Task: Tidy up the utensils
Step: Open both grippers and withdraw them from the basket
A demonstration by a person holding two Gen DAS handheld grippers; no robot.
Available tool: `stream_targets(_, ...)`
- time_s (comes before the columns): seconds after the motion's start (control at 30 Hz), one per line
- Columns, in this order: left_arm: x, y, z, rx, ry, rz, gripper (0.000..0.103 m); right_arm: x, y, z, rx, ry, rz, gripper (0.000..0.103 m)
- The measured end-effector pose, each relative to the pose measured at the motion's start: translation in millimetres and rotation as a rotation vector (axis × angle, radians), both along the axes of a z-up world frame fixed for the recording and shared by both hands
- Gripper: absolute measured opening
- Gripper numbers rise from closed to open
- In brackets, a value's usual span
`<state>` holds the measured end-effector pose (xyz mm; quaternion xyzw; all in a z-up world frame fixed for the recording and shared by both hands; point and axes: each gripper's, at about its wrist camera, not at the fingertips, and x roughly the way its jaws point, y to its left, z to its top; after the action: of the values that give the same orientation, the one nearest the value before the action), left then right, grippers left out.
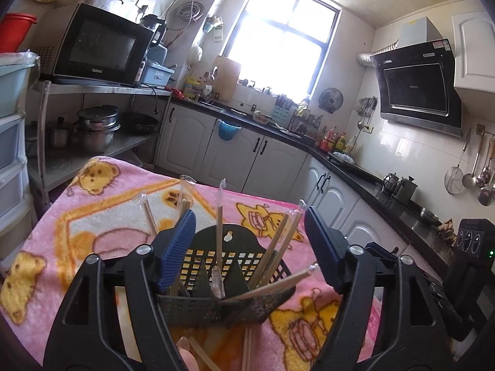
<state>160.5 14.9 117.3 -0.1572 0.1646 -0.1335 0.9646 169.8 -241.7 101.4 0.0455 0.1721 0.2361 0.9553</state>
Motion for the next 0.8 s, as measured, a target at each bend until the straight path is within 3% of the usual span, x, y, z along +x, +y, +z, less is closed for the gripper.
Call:
stream_targets(0.07,-5.7,0.6,0.0,0.003,0.003,0.001,0.071,-4.2,-0.6,-0.5,-0.003,0.001,0.000,0.047)
stream_targets(0.2,-11.4,3.2,-2.6,0.000,0.017,0.006,0.079,-10.0,-2.4,-2.1,-0.010,0.004,0.001,0.049)
stream_targets(0.37,-18.1,4.3,-8.8,0.013,0.036,0.006,0.080,-17.3,-4.9,-6.1,-0.022,0.008,-0.002,0.055)
stream_targets(0.47,-22.6,5.3,-14.5,0.019,0.051,0.008,0.092,-20.8,-5.6,-10.0,-0.030,0.017,0.000,0.057)
stream_targets(0.8,-30.2,10.5,-34.0,0.029,0.108,0.019,0.092,-26.1,1.6,-25.2,-0.064,0.056,0.020,0.060)
